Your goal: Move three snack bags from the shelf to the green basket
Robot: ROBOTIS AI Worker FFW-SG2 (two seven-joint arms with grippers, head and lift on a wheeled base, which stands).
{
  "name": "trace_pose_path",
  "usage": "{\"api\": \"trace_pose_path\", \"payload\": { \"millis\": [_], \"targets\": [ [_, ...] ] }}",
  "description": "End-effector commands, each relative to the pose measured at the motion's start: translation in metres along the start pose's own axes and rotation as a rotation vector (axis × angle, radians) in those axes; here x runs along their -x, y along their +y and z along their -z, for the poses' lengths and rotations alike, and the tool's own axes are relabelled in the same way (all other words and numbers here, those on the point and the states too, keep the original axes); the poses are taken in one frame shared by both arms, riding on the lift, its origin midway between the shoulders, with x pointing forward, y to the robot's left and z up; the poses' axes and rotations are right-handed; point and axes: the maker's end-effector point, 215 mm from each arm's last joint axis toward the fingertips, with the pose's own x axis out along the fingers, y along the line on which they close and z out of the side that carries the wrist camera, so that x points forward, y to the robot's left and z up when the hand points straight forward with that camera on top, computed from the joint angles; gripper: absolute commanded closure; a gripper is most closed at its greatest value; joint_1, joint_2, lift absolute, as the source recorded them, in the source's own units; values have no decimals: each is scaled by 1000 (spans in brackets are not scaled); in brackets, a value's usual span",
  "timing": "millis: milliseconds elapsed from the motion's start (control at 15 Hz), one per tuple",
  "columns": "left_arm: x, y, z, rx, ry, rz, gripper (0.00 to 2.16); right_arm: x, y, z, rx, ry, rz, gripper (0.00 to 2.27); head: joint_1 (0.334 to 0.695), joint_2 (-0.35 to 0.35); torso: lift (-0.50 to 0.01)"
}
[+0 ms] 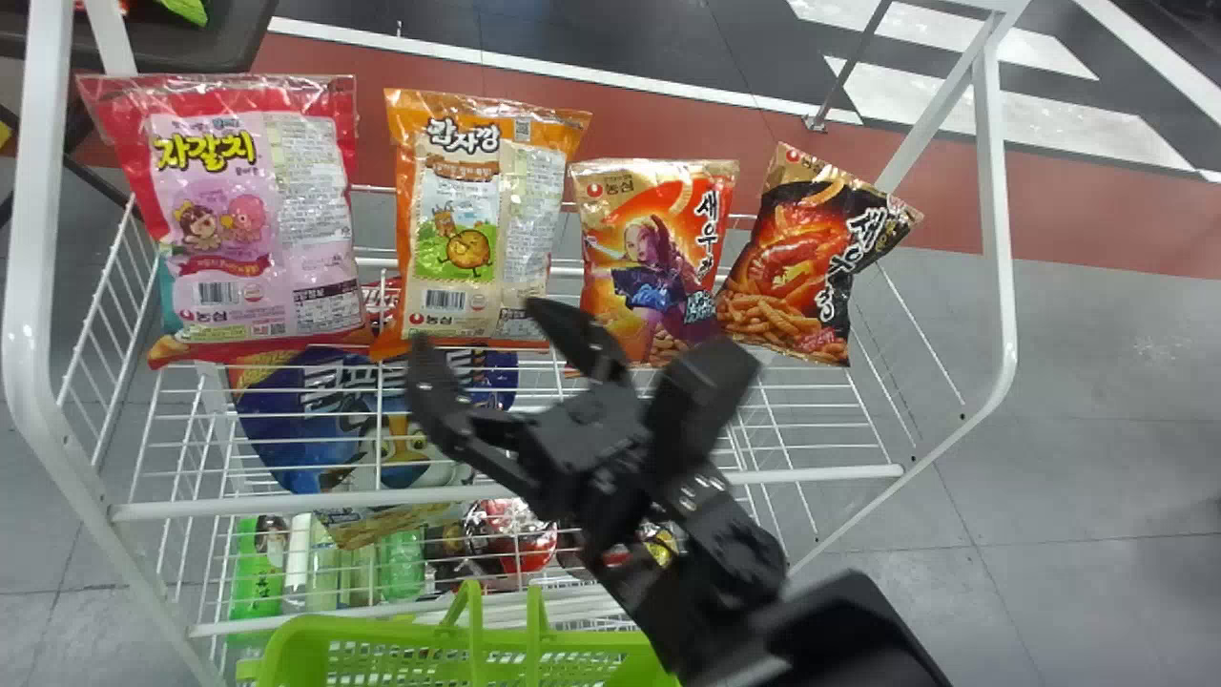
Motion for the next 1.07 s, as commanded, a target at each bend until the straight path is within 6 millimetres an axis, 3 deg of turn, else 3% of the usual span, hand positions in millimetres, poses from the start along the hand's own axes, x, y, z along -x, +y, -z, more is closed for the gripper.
{"api": "trace_pose_path", "payload": {
  "millis": [0, 133, 400, 533, 800, 867, 933, 1000],
  "targets": [
    [0, 2, 0, 1, 1, -4, 1760, -40, 20, 4, 5, 34, -59, 144, 695, -209, -48],
    [0, 2, 1, 2, 3, -3, 1760, -68, 29, 6, -1, 41, -85, 144, 695, -113, -48],
    [2, 3, 2, 5, 14, 9, 1760, -111, 40, -5, 13, 37, -110, 144, 695, -31, -48],
    [3, 4, 3, 5, 20, 9, 1760, -128, 28, 6, 21, 70, -105, 147, 695, 7, -48],
    [3, 6, 1, 3, 21, 7, 1760, -154, 15, 15, 9, 108, -123, 147, 695, 17, -48],
    [3, 6, 0, 5, 21, 9, 1760, -157, 17, 14, 1, 116, -140, 232, 695, 19, -48],
    [3, 7, 0, 8, 22, 10, 1760, -157, 22, 21, -9, 144, -162, 535, 695, 22, -48],
    [2, 8, -1, 10, 21, 11, 1760, -155, 28, 23, -15, 156, -190, 1180, 695, 25, -48]
  ]
}}
